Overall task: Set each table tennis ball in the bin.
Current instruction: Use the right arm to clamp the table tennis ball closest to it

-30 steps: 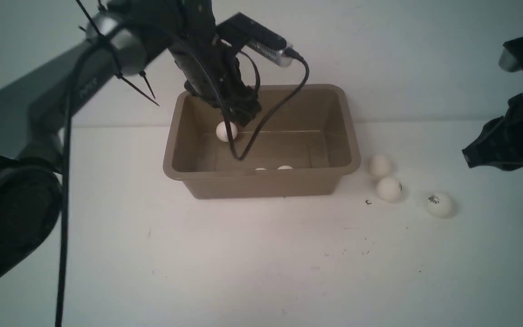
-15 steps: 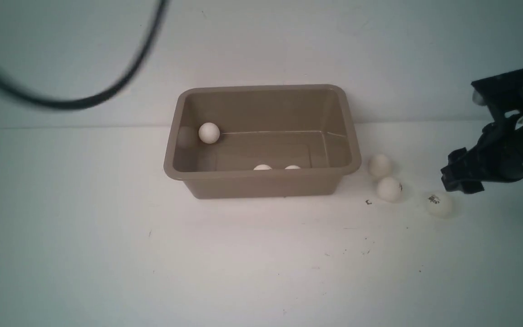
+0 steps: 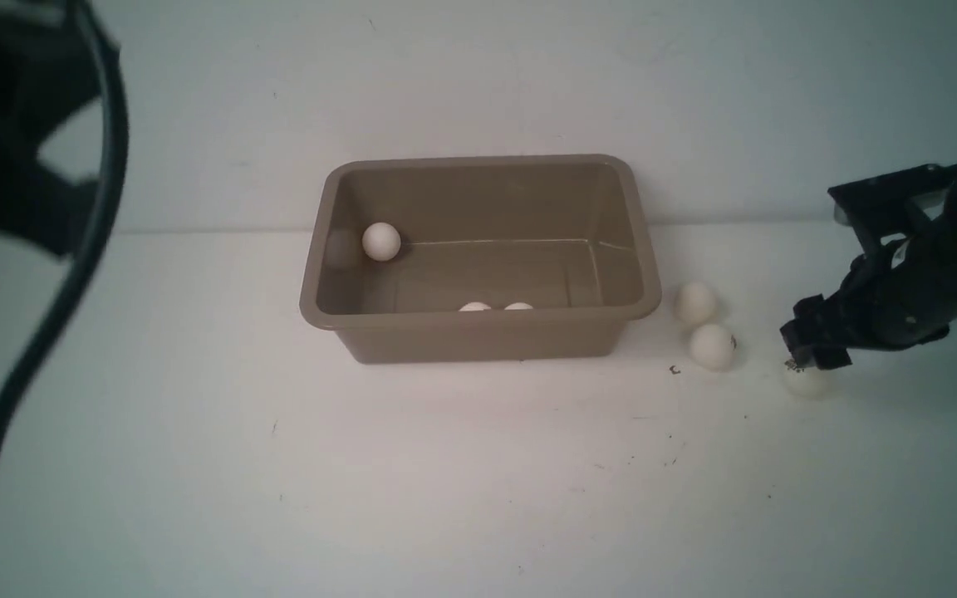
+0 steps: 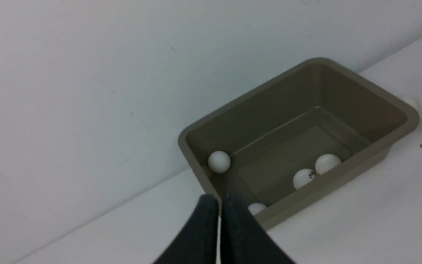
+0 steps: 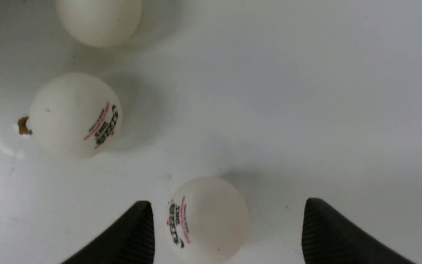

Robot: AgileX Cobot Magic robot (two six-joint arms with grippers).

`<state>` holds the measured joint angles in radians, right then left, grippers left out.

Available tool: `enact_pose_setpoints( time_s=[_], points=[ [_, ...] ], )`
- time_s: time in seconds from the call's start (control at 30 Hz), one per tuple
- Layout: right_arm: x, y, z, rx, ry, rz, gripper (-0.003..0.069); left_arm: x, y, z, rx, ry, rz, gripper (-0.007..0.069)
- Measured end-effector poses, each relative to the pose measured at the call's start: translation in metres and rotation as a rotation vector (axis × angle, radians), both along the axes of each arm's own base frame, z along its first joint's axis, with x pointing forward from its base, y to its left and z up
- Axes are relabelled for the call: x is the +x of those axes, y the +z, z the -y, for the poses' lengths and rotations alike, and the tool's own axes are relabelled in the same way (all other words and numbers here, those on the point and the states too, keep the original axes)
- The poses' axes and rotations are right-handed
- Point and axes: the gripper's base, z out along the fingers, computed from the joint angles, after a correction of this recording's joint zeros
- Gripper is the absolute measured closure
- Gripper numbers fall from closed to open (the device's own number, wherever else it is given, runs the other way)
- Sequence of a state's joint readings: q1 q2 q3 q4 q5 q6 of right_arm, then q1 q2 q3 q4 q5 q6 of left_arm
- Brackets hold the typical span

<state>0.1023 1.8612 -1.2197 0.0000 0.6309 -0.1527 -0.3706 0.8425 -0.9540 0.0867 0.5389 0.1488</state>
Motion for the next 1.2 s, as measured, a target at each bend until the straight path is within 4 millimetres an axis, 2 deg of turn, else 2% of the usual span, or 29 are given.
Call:
enact_pose_setpoints(
  time_s=[0.23,0.47,0.6,0.7,0.83,0.93,1.03,1.07,1.13,1.2],
  points=[
    [0.012,-0.024,-0.001,-0.007,0.000,-0.062,0.0168,-0.014,0.006,-0.006,-0.026,0.009,0.031,0.0629],
    [0.015,-0.041,-0.001,-0.011,0.000,-0.109,0.0172,-0.017,0.005,-0.007,-0.020,0.011,0.015,0.0629],
    [0.015,-0.047,-0.002,-0.013,0.000,-0.121,0.0226,-0.017,0.004,-0.007,-0.015,0.013,-0.001,0.0629],
    [0.015,-0.047,-0.002,-0.013,0.000,-0.122,0.0307,-0.018,0.002,-0.008,-0.009,0.015,-0.017,0.0629],
    [0.015,-0.042,-0.002,-0.012,0.000,-0.111,0.0303,-0.019,-0.001,-0.009,0.006,0.019,-0.055,0.0629],
    [0.016,-0.022,-0.002,-0.008,-0.001,-0.070,0.0303,-0.019,-0.003,-0.009,0.011,0.020,-0.071,0.0629],
    [0.023,0.036,-0.008,0.030,0.009,0.079,0.0303,-0.020,-0.003,-0.009,0.014,0.021,-0.077,0.0629],
    [0.025,0.046,-0.011,0.042,0.013,0.109,0.0303,-0.020,-0.003,-0.009,0.014,0.021,-0.077,0.0629],
    [0.030,0.082,-0.027,0.078,0.065,0.202,0.0303,-0.020,-0.003,-0.009,0.014,0.021,-0.077,0.0629],
    [0.032,0.103,-0.048,0.108,0.123,0.246,0.0303,-0.021,-0.003,-0.009,0.014,0.021,-0.079,0.0629]
  ],
)
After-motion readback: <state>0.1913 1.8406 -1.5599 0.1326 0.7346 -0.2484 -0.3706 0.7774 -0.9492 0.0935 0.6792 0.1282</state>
